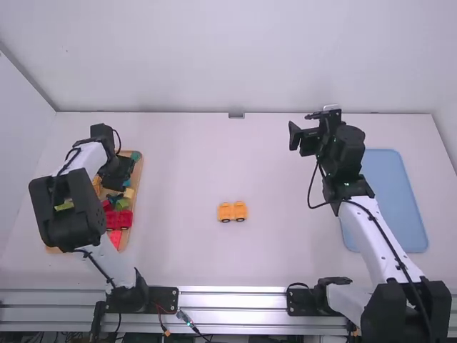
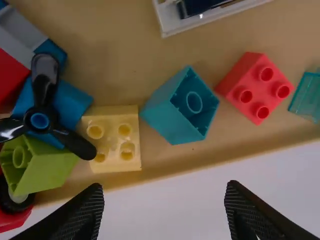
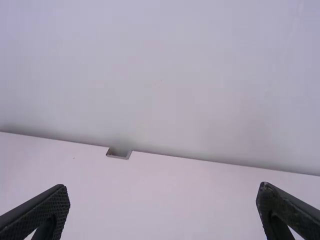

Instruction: Assemble lego blocks to make yellow taxi

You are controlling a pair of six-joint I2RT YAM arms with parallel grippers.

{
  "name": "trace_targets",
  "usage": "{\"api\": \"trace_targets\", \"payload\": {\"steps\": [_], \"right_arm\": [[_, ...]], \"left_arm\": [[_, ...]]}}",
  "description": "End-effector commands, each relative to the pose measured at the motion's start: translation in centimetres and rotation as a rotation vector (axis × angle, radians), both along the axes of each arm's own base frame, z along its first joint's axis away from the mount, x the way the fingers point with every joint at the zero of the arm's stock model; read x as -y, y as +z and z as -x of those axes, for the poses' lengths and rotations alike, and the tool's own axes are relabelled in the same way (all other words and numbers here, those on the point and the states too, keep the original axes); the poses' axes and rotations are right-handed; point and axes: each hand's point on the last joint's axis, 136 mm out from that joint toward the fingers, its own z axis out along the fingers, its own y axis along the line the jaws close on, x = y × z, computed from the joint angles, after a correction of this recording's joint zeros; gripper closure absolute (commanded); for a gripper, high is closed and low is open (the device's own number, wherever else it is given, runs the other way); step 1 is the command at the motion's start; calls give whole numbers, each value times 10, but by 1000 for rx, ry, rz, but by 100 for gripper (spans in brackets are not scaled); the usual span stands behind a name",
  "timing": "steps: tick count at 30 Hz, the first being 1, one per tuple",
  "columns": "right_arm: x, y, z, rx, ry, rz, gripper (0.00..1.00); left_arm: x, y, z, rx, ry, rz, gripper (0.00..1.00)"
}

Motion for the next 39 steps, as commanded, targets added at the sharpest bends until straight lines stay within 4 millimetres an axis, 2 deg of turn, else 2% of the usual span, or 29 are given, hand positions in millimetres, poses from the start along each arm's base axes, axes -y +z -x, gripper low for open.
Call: {"api": "trace_targets", "payload": {"steps": [1, 6, 11, 28, 37, 39], "right_arm": [[-3, 12, -4, 24, 8, -3, 1], [-3, 12, -4, 25, 7, -3, 1], [-3, 12, -4, 26, 8, -3, 1], [-8, 12, -3, 25, 19, -3, 1], [-8, 12, -3, 27, 20, -3, 1], [-8, 12, -3, 27, 19, -4, 1]], "left_arm": [[2, 1, 9, -13, -31, -3, 34], [3, -2, 12, -29, -67, -18, 28], [2, -5, 15, -39, -85, -32, 27], [-2, -31, 20, -11, -114, -70, 36], [-4, -43, 24, 1, -110, -87, 35], [-5, -43, 26, -10, -107, -98, 39]]}}
